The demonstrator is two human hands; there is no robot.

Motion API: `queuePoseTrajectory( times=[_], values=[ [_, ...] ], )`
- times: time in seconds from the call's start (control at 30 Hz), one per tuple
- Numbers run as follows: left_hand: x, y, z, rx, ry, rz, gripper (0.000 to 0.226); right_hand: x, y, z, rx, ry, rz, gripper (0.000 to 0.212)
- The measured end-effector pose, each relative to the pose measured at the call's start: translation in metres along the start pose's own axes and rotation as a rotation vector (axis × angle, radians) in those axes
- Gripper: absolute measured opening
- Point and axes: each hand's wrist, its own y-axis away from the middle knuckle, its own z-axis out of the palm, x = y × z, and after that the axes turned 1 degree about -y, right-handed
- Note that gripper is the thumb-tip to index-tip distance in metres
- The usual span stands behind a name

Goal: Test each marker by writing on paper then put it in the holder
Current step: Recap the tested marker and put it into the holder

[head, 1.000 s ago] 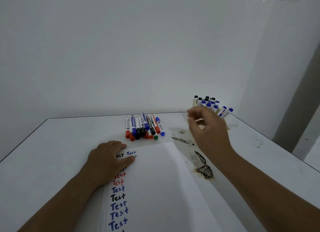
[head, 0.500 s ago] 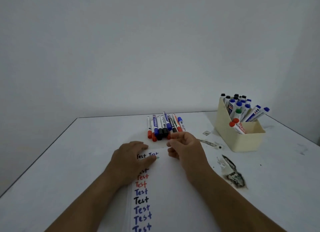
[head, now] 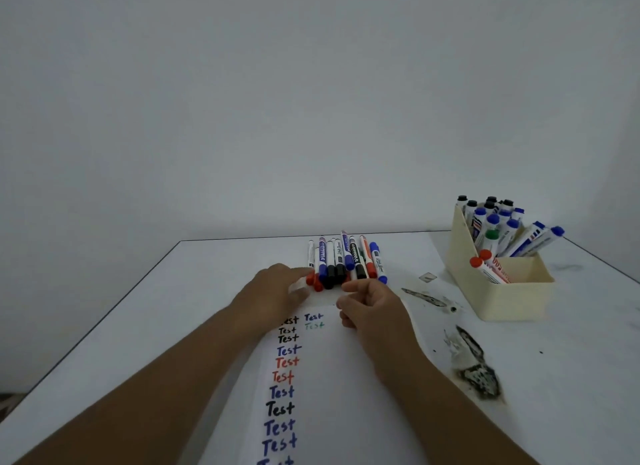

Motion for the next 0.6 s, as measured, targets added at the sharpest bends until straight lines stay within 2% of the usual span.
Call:
queuePoseTrajectory(
  times=[0.1,0.27,0.4,0.5,0.6],
  values=[
    [0.001,-0.008,0.0,-0.034,-0.046,-0.004,0.031,0.001,0.0,0.0,-0.001,-0.004,-0.006,0.016],
    [0.007,-0.008,0.002,0.147,-0.12,-0.145,0.032,0.002,-0.003,0.001,0.008,0.031,-0.02,0.018],
    [0.001,-0.005,0.001,0.172,-0.137,-0.174,0.029,0.001,-0.003,-0.001,0.003,0.017,-0.017,0.018],
    [-0.007,0.0,-0.001,0.165,-0.106,-0.19,0.024,0.001,-0.002,-0.001,0.0,0.02,-0.011,0.019],
    [-0.014,0.009,-0.002,0.226,-0.06,-0.239,0.01,0.0,-0.002,-0.001,0.001,0.025,-0.005,0.018]
  ],
)
